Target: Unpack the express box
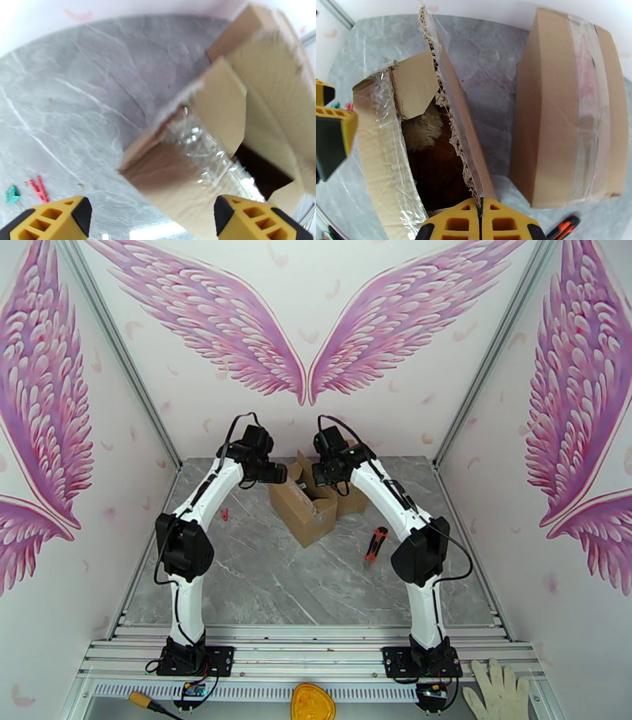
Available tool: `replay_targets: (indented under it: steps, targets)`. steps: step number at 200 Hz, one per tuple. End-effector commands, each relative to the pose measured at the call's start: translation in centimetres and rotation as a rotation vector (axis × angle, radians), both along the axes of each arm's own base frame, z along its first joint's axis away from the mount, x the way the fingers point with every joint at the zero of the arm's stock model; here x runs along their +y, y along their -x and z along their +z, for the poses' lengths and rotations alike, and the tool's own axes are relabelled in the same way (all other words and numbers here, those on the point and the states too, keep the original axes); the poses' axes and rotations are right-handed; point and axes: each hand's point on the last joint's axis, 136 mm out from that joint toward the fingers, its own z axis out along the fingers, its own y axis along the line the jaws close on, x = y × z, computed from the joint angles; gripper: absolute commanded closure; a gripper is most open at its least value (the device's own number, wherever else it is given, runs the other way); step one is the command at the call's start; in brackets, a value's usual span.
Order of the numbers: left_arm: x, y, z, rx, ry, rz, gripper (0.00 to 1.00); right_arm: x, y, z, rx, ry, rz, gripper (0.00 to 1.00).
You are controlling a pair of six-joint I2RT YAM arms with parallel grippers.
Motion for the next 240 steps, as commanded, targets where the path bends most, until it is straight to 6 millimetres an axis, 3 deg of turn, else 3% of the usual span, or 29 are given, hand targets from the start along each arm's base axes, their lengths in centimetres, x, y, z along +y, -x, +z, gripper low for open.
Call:
replay_targets:
  steps: [1,35,71,103,145,214,240]
  targets:
    - [0.8,1.0,4.0,-0.053,-0.018,0.09,0.12,2.3,1.2,4.1,-0.108,-0.23,-0.144,1.0]
    - [0.7,2.1,5.0,-0.057,-0.045,0.177,0.12,3.7,2.4,5.7,-0.239,-0.269,-0.245,1.0]
    - [-1.0,3.5,3.8,-0.017,-0.091,0.168,0.12,6.5,3.6,6.1,-0.284,-0.267,-0.255,1.0]
    - [0.2,4.4,2.6,0.004,-0.214,0.218,0.12,7.8,4.2,6.2,-0.318,-0.287,-0.282,1.0]
    - [1.4,4.9,1.1,0.016,-0.316,0.264,0.12,7.7,4.5,6.0,-0.324,-0.339,-0.332,1.0]
    - [0.0,4.4,-1.9,0.064,-0.28,0.244,0.11,9.0,4.9,6.0,-0.329,-0.372,-0.316,1.0]
    - [0.8,4.2,-2.9,0.073,-0.339,0.258,0.11,8.7,4.9,5.6,-0.324,-0.372,-0.33,1.0]
